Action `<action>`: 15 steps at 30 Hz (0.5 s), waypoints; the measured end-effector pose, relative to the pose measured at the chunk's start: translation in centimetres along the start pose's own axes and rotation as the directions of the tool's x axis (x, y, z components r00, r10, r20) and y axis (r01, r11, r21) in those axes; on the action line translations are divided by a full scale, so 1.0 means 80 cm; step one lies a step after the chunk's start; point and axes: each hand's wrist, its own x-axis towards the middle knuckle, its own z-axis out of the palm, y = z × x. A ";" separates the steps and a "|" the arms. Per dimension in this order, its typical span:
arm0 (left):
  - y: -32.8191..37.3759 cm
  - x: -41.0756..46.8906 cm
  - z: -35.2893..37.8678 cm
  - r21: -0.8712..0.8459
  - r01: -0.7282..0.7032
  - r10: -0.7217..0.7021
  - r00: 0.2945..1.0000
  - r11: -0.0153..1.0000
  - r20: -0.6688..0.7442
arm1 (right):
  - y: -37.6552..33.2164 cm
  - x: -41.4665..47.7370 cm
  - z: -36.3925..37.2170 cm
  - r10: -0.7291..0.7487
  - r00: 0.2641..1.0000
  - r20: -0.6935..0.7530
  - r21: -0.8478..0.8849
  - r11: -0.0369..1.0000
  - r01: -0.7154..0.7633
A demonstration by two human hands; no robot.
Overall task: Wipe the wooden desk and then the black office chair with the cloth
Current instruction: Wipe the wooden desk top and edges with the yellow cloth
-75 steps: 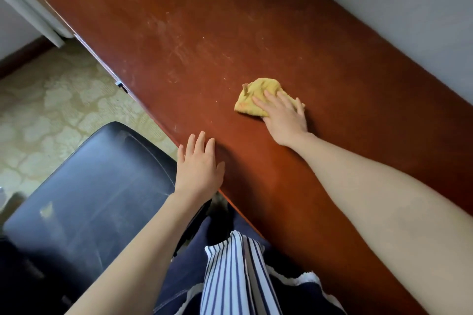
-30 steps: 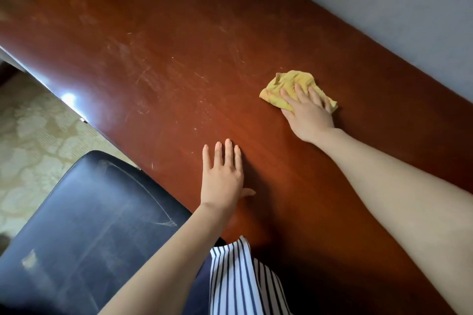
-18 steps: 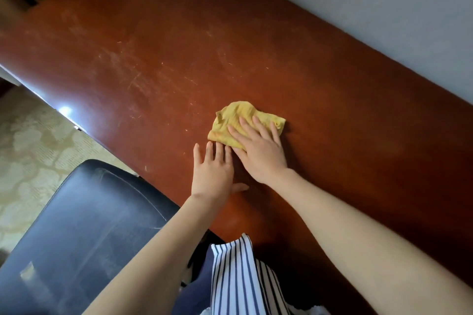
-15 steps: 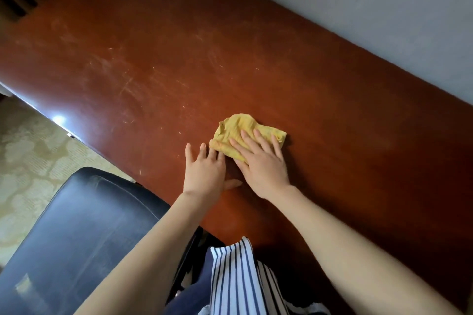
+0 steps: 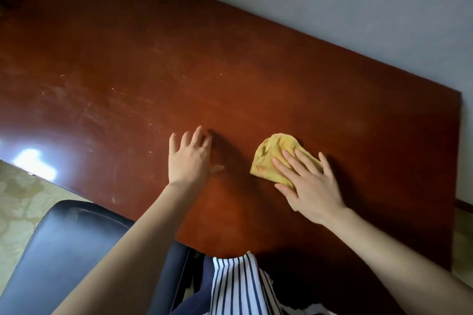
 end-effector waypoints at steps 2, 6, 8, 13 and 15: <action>0.005 0.012 -0.002 0.014 -0.070 0.069 0.996 0.997 0.048 | 0.014 0.018 -0.007 0.046 0.999 0.002 0.008 0.999 -0.046; 0.014 0.036 -0.005 0.030 -0.129 0.124 0.983 0.991 0.136 | 0.039 0.075 -0.022 0.126 0.992 -0.032 0.089 0.989 -0.122; 0.016 0.046 -0.005 0.063 -0.147 0.136 0.978 0.987 0.161 | 0.050 0.110 -0.030 0.135 0.990 -0.027 0.117 0.984 -0.131; 0.020 0.053 -0.002 0.087 -0.170 0.148 0.966 0.982 0.212 | 0.060 0.178 -0.053 0.136 0.989 -0.053 0.149 0.981 -0.126; 0.019 0.055 0.000 0.060 -0.160 0.143 0.963 0.985 0.226 | 0.060 0.207 -0.063 0.133 0.990 -0.056 0.161 0.979 -0.122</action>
